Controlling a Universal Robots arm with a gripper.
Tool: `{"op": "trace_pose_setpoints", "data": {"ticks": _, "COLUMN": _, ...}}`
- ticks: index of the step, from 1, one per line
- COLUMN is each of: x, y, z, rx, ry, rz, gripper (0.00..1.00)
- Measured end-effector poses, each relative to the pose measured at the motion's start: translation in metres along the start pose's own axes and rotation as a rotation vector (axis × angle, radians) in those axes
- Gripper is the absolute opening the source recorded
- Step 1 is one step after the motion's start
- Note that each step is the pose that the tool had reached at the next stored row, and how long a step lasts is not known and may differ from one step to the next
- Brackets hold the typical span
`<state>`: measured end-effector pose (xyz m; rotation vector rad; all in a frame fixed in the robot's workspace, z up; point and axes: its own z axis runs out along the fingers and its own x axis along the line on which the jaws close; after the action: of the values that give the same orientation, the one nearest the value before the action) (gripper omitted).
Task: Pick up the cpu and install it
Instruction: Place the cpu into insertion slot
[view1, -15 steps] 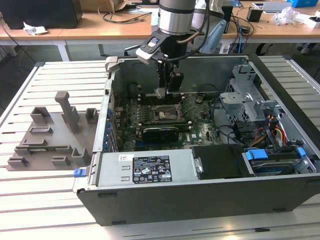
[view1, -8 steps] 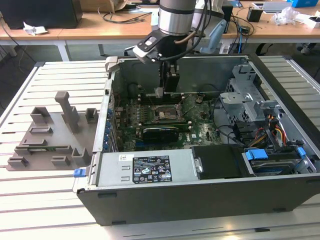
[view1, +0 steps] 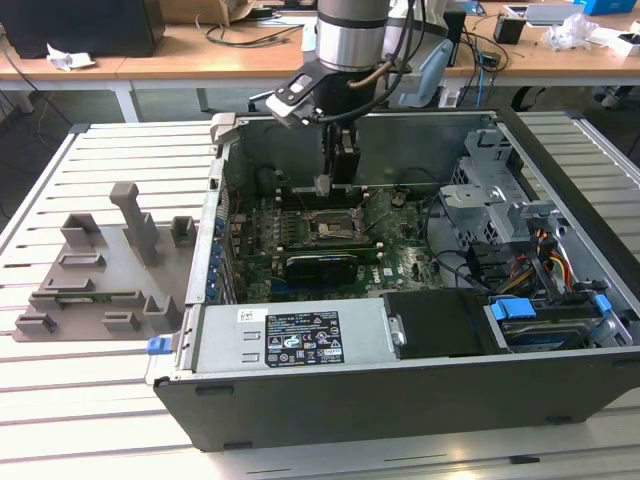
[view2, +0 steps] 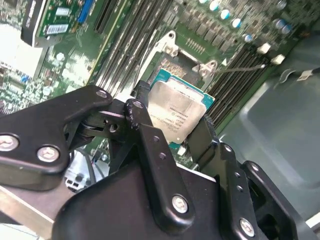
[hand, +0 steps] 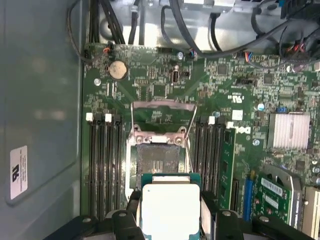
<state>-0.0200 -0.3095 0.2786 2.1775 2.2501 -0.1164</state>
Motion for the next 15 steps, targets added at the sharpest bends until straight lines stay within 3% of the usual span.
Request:
{"op": "trace_pose_setpoints", "data": {"ticks": 7, "x": 0.0003, "y": 0.0000, "z": 0.0019, "rx": -0.0008, "ry": -0.0013, "rz": 0.000, "gripper": 0.55}}
{"op": "trace_pose_setpoints", "data": {"ticks": 11, "x": 0.0009, "y": 0.0004, "z": 0.0091, "rx": -0.0004, "ry": -0.0065, "rz": 0.000, "gripper": 0.55}}
{"op": "trace_pose_setpoints", "data": {"ticks": 15, "x": 0.0012, "y": 0.0007, "z": 0.0146, "rx": -0.0005, "ry": -0.0064, "rz": 0.000, "gripper": 0.55}}
